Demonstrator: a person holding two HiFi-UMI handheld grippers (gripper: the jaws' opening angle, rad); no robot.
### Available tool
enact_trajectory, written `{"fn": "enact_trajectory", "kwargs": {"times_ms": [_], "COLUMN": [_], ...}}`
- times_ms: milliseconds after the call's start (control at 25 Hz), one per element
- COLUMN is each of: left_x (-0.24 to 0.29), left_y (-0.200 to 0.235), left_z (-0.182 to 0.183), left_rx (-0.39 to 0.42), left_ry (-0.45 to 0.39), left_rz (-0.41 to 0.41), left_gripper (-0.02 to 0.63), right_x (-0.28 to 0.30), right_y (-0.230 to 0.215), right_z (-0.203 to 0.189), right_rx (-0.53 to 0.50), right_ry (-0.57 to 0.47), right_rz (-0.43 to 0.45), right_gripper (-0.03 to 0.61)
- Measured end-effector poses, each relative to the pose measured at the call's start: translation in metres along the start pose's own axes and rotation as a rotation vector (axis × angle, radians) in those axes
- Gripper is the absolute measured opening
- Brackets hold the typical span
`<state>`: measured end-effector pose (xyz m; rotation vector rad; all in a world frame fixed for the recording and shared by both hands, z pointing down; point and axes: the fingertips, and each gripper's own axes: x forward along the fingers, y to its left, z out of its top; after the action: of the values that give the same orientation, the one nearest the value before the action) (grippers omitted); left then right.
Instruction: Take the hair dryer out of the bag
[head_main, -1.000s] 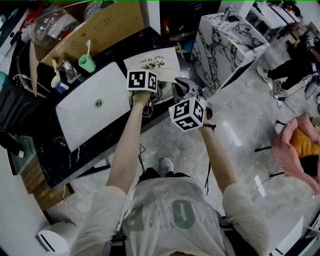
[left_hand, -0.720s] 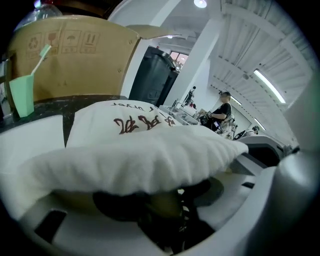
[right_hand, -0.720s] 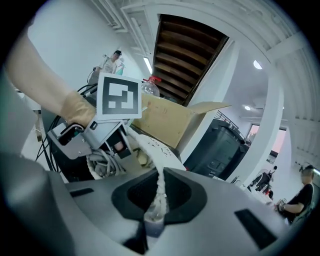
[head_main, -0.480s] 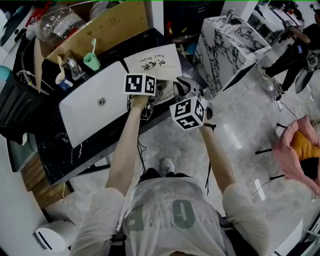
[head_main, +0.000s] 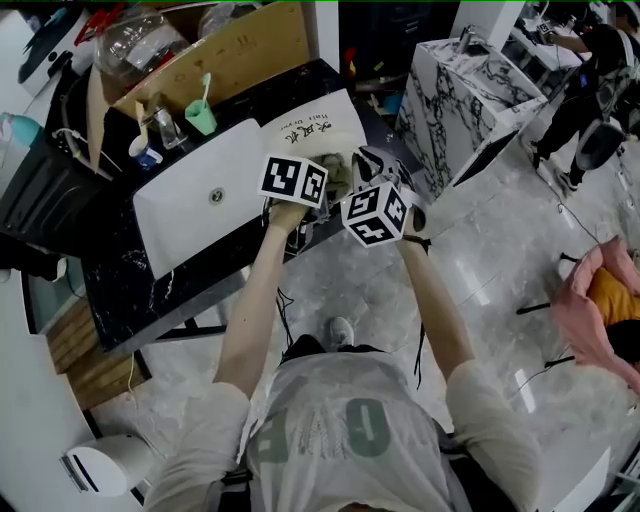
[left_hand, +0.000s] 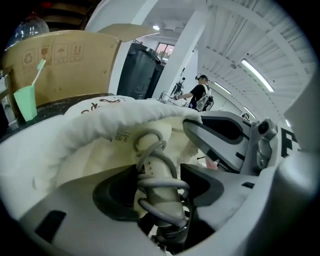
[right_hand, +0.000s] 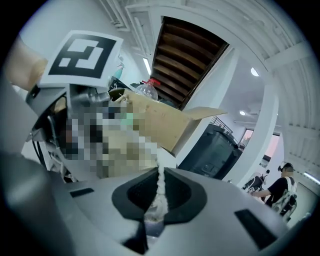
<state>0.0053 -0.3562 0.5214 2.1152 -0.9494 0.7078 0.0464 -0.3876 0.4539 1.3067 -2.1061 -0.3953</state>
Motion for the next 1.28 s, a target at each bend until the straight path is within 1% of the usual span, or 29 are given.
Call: {"fn": "enact_trajectory", "kwargs": {"times_ms": [240, 400, 520, 600, 840, 960, 1080, 1200, 1280], "left_x": [-0.015, -0.023, -0.032, -0.04, -0.07, -0.088, -0.112, -0.138, -0.156], "left_y": [-0.019, -0.033, -0.04, -0.044, -0.06, -0.069, -0.077, -0.083, -0.083], "left_z": [-0.024, -0.045, -0.058, -0.063, -0.075, -0.074, -0.068, -0.062, -0.057], "left_rx": [0.026, 0.076, 0.08, 0.057, -0.036, -0.113, -0.184, -0.187, -0.185], "left_ry": [-0.022, 0.001, -0.011, -0.041, -0.122, -0.191, -0.278, -0.353, -0.402], "left_rz": [-0.036, -0.064, -0.09, -0.119, -0.236, -0.324, -0.406, -0.422, -0.428], "left_gripper": [0.282, 0.282, 0.282, 0.282, 0.282, 0.282, 0.282, 0.282, 0.282], "right_x": [-0.008, -0.011, -0.012, -0.012, -0.013, -0.012, -0.011, -0.012, -0.012], "right_y": [-0.002, -0.002, -0.003, -0.004, -0.005, -0.003, 0.001, 0.002, 0.002], "right_z": [-0.009, -0.009, -0.009, -0.01, -0.011, -0.011, -0.012, -0.013, -0.016], "right_rx": [-0.003, 0.002, 0.007, 0.004, 0.015, 0.009, 0.008, 0.038, 0.04], "right_ry": [0.019, 0.026, 0.029, 0.03, 0.043, 0.052, 0.064, 0.075, 0.087], "right_rz": [-0.012, -0.009, 0.001, 0.005, 0.006, 0.002, 0.007, 0.01, -0.002], "right_gripper": [0.044, 0.043, 0.044, 0.044, 0.044, 0.044, 0.044, 0.044, 0.044]}}
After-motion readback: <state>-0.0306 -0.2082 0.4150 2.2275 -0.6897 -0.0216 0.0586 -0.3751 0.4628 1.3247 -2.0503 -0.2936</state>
